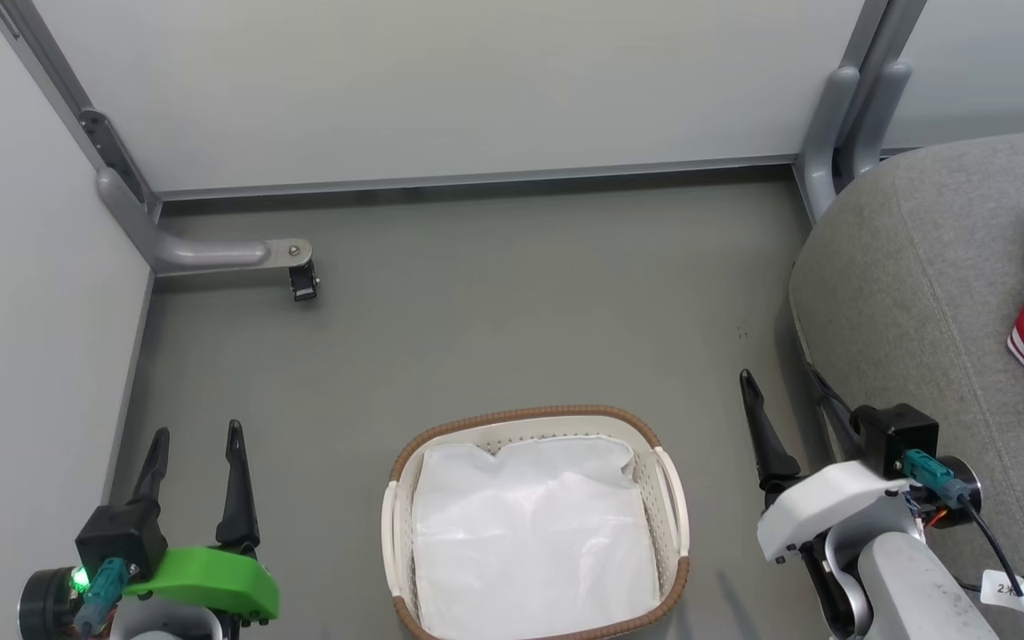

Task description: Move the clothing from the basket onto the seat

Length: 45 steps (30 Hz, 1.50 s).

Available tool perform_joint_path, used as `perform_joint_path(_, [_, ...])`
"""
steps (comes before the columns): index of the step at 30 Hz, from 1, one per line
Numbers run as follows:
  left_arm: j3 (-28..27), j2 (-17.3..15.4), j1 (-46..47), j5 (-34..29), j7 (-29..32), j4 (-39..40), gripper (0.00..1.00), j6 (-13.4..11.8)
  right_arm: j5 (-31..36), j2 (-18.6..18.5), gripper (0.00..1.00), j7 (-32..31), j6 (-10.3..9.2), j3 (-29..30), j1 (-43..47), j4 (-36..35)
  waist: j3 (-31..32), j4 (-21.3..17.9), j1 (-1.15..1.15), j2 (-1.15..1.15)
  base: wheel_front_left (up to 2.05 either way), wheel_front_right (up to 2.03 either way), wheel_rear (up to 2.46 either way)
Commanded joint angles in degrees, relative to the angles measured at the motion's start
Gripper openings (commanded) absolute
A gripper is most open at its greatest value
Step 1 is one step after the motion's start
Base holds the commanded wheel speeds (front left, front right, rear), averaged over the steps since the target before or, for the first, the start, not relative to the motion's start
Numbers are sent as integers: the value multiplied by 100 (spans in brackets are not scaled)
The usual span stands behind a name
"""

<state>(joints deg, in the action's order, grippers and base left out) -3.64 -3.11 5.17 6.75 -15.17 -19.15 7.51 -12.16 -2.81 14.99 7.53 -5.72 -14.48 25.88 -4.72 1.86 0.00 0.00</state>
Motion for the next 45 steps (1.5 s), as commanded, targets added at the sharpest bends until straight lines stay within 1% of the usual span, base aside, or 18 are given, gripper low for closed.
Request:
perform_joint_path(1, [0, 3, -125, 26, 5, 10, 100, -8, -57, -25, 100, 27, -8, -21, 108, -7, 154, -45, 0, 0, 0, 0, 0])
perform_joint_path(6, [7, 16, -278, 52, 5, 41, 100, -7, -116, -26, 100, 27, -8, -65, 250, -11, 253, -57, 0, 0, 0, 0, 0])
perform_joint_path(19, [271, 14, -389, 514, 5, -37, 100, -7, -259, -26, 100, 27, -8, -168, 323, 45, 356, -85, 0, 0, 0, 0, 0])
perform_joint_path(20, [269, 23, -334, 468, 0, -26, 0, 0, -254, -1, 0, 0, 0, -170, 237, 38, 355, -85, 0, 0, 0, 0, 0])
perform_joint_path(25, [281, 57, -359, 507, 19, -271, 0, 1, -293, 31, 0, -24, 0, -183, 392, 247, 361, -87, 0, 0, 0, 0, 0])
perform_joint_path(45, [131, 46, -227, 2551, 565, -62, 0, 0, -2255, 19, 0, -563, -1, 177, 497, -130, 375, -103, 0, 0, 0, 0, 0])
